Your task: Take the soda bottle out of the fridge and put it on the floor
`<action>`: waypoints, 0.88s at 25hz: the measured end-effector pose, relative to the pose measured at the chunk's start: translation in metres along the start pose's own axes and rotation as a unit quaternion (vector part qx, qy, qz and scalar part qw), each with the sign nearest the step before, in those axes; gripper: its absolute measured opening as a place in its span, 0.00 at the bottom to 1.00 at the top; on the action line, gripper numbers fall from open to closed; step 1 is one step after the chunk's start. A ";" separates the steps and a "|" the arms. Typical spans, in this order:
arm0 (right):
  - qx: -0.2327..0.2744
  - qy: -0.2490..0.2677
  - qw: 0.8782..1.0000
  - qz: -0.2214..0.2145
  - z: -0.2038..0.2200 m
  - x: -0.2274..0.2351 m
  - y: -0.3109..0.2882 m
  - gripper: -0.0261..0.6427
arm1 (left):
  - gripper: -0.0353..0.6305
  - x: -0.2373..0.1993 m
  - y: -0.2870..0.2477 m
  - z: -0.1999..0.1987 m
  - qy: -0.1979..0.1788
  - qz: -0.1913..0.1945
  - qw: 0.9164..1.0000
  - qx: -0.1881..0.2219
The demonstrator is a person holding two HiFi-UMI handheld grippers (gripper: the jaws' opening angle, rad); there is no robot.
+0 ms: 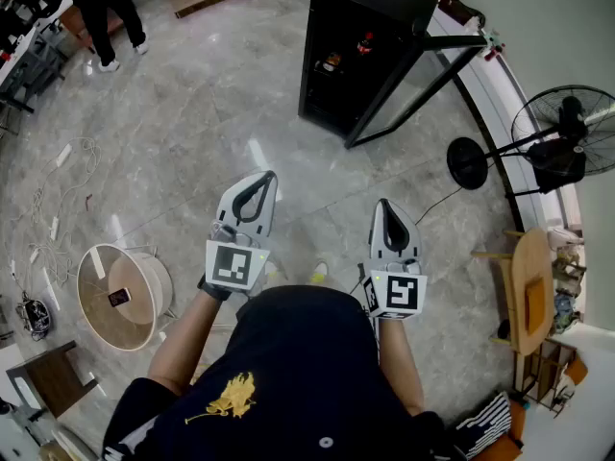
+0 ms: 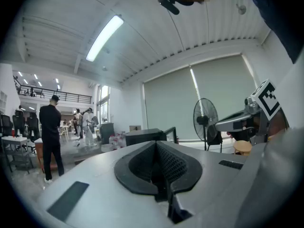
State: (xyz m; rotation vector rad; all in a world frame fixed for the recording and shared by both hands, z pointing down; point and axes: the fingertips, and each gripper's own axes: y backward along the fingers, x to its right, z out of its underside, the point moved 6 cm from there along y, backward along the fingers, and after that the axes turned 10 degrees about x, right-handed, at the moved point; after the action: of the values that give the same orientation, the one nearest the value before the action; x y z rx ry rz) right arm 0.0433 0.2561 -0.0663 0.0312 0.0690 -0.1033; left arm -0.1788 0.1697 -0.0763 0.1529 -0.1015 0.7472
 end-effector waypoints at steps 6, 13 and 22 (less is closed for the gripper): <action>0.005 0.013 1.000 -0.013 0.000 0.006 -0.001 0.03 | 0.08 0.003 0.002 -0.001 -0.010 -0.012 1.000 -0.005; 0.018 0.010 1.000 -0.009 0.005 0.009 -0.001 0.03 | 0.08 -0.017 0.019 0.000 -0.027 -0.047 0.998 -0.011; 0.043 -0.003 0.999 -0.003 -0.005 -0.013 -0.010 0.34 | 0.08 -0.041 0.053 -0.003 -0.018 -0.073 0.997 -0.009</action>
State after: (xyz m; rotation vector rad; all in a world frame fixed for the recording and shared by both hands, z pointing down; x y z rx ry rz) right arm 0.0292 0.2481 -0.0709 0.1166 0.0594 -0.1118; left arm -0.2447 0.1816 -0.0798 0.1546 -0.1311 0.5986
